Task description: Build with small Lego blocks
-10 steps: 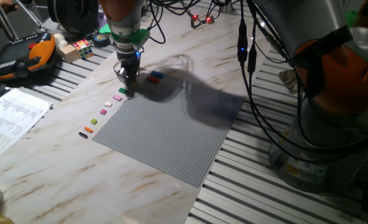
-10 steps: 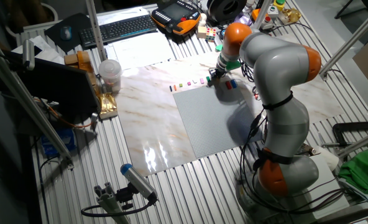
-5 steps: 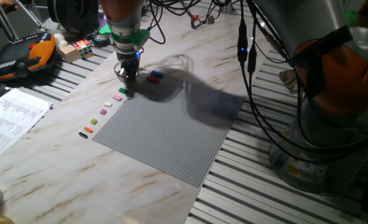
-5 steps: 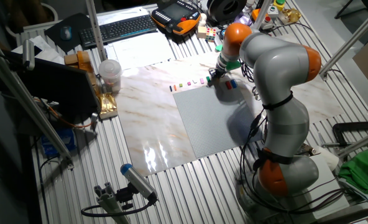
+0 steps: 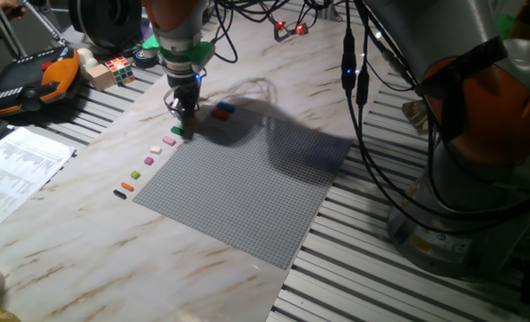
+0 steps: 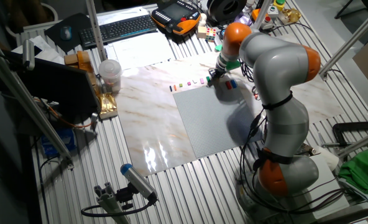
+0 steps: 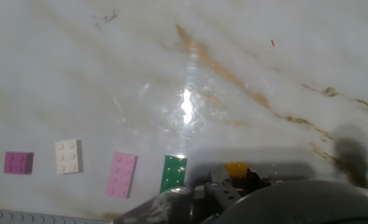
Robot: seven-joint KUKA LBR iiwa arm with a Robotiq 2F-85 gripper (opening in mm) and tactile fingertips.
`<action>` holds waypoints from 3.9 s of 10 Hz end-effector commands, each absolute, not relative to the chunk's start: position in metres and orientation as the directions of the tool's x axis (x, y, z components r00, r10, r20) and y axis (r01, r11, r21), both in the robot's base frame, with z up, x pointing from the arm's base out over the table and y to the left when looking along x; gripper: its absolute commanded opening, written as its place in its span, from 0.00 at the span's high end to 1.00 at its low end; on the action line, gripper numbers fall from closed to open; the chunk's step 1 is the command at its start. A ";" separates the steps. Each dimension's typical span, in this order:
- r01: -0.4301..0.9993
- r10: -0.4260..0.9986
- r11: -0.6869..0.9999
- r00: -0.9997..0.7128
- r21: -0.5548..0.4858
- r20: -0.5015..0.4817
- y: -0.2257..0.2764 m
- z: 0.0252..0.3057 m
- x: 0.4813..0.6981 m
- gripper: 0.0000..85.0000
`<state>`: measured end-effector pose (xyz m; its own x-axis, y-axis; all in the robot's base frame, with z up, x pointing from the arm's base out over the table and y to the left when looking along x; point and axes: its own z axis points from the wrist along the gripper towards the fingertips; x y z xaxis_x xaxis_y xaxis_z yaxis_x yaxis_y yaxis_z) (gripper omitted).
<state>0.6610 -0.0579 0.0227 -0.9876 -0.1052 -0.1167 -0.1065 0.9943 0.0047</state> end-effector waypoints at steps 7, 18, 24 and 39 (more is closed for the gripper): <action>-0.040 -0.042 0.999 -0.994 -0.024 -0.098 -0.069 0.048 0.635 0.99; 0.016 0.014 0.999 -0.997 -0.028 -0.073 -0.075 0.036 0.602 0.99; 0.025 0.024 0.999 -0.997 -0.026 -0.073 -0.076 0.027 0.599 0.99; 0.061 0.059 0.998 -0.996 -0.033 -0.064 -0.076 0.024 0.600 0.99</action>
<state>0.6002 -0.0765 0.0237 -0.9962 0.0595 -0.0630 0.0617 0.9976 -0.0329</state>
